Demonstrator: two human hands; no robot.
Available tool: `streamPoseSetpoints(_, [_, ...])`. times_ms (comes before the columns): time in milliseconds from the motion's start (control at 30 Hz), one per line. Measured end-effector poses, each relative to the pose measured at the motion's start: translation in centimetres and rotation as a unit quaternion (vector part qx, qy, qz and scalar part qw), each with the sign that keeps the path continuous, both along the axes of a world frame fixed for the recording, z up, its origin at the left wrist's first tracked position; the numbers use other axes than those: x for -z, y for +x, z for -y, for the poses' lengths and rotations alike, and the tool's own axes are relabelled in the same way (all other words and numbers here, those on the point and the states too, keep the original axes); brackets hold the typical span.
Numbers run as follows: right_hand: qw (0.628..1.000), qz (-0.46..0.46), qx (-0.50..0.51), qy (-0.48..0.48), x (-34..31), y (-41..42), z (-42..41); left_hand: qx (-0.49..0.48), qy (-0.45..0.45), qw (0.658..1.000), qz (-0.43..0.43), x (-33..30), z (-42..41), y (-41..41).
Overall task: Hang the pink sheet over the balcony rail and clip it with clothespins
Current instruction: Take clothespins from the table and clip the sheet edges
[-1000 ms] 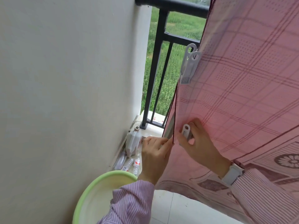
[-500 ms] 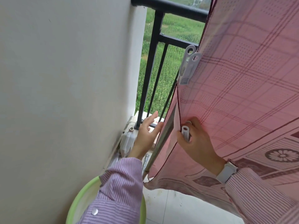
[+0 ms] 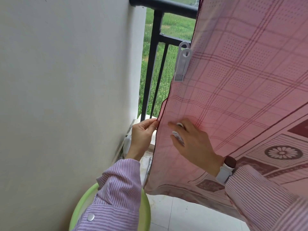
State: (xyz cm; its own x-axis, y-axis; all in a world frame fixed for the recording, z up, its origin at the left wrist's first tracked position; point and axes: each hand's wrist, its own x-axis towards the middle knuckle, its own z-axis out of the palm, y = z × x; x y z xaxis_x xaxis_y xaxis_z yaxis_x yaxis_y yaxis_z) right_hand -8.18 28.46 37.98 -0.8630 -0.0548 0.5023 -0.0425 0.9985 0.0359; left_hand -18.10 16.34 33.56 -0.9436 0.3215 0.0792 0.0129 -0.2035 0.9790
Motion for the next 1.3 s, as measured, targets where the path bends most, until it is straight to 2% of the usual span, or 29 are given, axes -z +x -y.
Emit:
streamPoseSetpoints(267, [0.997, 0.053, 0.005, 0.05, -0.3, 0.0, -0.7, 0.09, -0.007, 0.996, -0.001, 0.2, -0.1, 0.4])
streamPoseSetpoints(400, [0.994, 0.101, -0.005, 0.05, -0.6, -0.2, -0.6, 0.046, -0.012, 0.999, 0.009, 0.3, -0.5, 1.0])
streamPoseSetpoints(500, [0.985, 0.16, -0.065, -0.002, -1.5, 0.0, -0.7, -0.004, -0.019, 1.0, 0.01, 0.2, -0.9, 0.9])
streamPoseSetpoints(600, [0.96, 0.213, -0.13, -0.125, -4.5, -0.5, -0.4, -0.002, -0.03, 0.999, 0.015, 0.2, -0.4, 0.6])
streamPoseSetpoints(667, [0.956, 0.21, -0.149, -0.142, -6.7, -1.3, 0.2, 0.008, -0.059, 0.998, -0.009, 0.2, -0.2, 0.4])
streamPoseSetpoints(767, [0.964, 0.196, -0.164, -0.074, -9.3, -2.8, 1.2, 0.011, -0.098, 0.994, -0.049, 0.1, -0.2, 0.2])
streamPoseSetpoints(867, [0.965, 0.154, -0.178, 0.117, -10.5, -4.2, 1.8, -0.004, -0.112, 0.992, -0.059, 0.4, -0.4, 0.2])
streamPoseSetpoints(933, [0.953, 0.145, -0.167, 0.205, -10.7, -5.0, 2.1, -0.015, -0.114, 0.991, -0.06, 0.7, -0.4, 0.4])
streamPoseSetpoints(1133, [0.93, 0.163, -0.135, 0.302, -10.4, -5.5, 1.9, -0.06, -0.112, 0.989, -0.076, 0.7, -0.5, 1.1])
streamPoseSetpoints(1233, [0.902, 0.161, -0.088, 0.391, -9.9, -5.7, 1.8, -0.1, -0.108, 0.985, -0.087, 0.7, -0.5, 1.6])
streamPoseSetpoints(1300, [0.89, 0.158, -0.092, 0.417, -10.1, -5.8, 2.1, -0.117, -0.103, 0.984, -0.083, 0.6, -0.6, 1.9])
